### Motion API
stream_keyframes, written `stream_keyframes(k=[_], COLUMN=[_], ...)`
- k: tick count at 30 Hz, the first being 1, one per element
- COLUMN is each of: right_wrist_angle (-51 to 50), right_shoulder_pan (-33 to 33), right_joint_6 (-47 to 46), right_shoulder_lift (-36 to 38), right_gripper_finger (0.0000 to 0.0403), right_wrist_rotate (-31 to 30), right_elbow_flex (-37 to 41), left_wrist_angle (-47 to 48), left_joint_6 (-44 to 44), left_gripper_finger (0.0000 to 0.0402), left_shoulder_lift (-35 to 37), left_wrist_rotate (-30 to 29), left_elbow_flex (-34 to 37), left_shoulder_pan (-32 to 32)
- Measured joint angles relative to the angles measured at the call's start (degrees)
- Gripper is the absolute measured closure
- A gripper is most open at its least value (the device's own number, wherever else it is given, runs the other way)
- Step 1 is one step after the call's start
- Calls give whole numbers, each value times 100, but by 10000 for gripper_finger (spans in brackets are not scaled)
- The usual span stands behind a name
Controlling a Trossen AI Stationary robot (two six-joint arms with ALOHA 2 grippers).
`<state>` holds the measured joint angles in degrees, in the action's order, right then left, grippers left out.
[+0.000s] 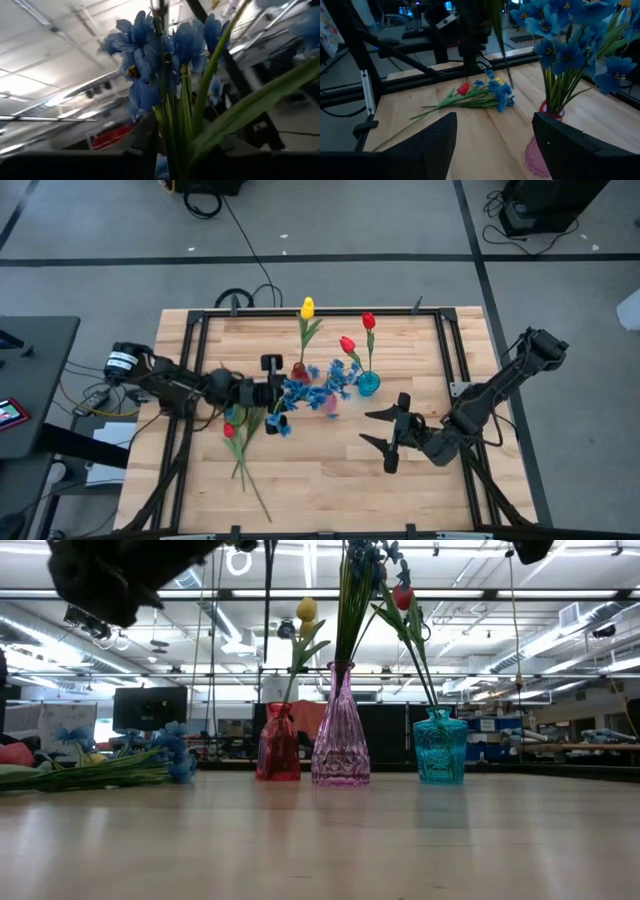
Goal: Sort flowers into vase by color
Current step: Put the blue flowers into the pink transparent vase
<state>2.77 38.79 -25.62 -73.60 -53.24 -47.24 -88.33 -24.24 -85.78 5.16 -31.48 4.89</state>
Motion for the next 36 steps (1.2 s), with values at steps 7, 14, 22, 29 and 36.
stream_keyframes(k=[7,14,22,29,36], right_wrist_angle=[8,19,13,8,12], right_shoulder_pan=[-233,-452,-568,-566,-566], right_joint_6=[5,7,28,25,-59], right_shoulder_lift=[6,6,6,6,6], right_gripper_finger=[131,131,131,131,131], right_wrist_rotate=[146,383,390,403,402], right_elbow_flex=[1,1,4,4,4], left_wrist_angle=[-114,-133,-141,-147,-147], left_joint_6=[771,653,717,780,644], left_gripper_finger=[296,296,296,296,296], left_shoulder_lift=[0,-170,-1128,-1228,-1228], left_wrist_rotate=[2014,2619,3052,3431,3608], left_elbow_flex=[-183,-599,-1352,-1541,-1543], left_shoulder_pan=[-749,-770,-909,-978,-982])
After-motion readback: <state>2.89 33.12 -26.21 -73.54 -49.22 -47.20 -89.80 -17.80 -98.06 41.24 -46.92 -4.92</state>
